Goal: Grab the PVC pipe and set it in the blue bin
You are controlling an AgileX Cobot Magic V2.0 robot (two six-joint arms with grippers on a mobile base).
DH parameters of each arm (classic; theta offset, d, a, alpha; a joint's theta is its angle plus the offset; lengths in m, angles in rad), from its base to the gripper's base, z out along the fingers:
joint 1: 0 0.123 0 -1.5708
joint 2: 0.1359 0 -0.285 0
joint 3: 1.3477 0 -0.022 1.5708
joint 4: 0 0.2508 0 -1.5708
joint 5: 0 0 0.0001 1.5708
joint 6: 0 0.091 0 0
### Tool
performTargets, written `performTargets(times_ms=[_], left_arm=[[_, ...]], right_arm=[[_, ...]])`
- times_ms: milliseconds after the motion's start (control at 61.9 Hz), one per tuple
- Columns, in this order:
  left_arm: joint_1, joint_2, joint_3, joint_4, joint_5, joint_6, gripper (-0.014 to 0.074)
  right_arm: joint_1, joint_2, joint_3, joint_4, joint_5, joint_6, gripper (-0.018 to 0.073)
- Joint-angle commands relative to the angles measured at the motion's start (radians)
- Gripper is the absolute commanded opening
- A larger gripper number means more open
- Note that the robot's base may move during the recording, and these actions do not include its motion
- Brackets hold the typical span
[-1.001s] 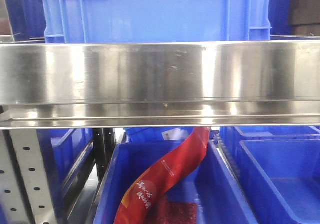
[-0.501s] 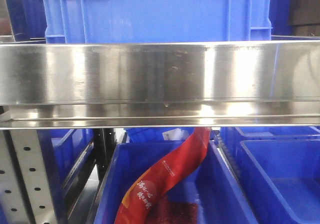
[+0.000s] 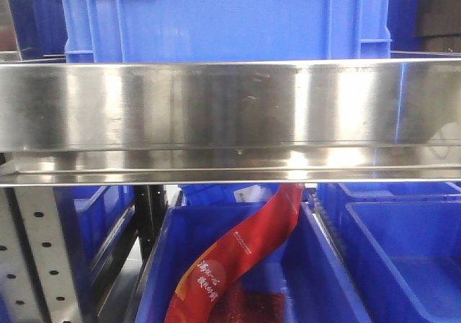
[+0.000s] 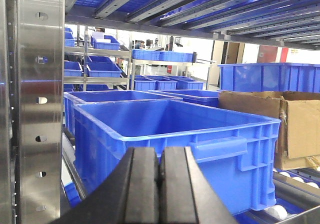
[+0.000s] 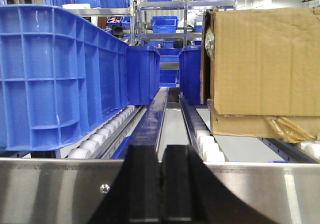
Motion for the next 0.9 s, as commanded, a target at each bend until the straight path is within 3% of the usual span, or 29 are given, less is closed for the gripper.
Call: performTargets(times_ms=[0,888], left_arm=[[-0.004,-0.005,0.001,0.002,-0.025,0.002,-0.0111],[-0.004,-0.005,0.001,0.002,-0.025,0.002,-0.0111]], right_arm=[[-0.003,-0.003,0.002,0.003,-0.010,-0.001,-0.0169],[-0.003,-0.003,0.002,0.003,-0.010,-0.001,-0.0169]])
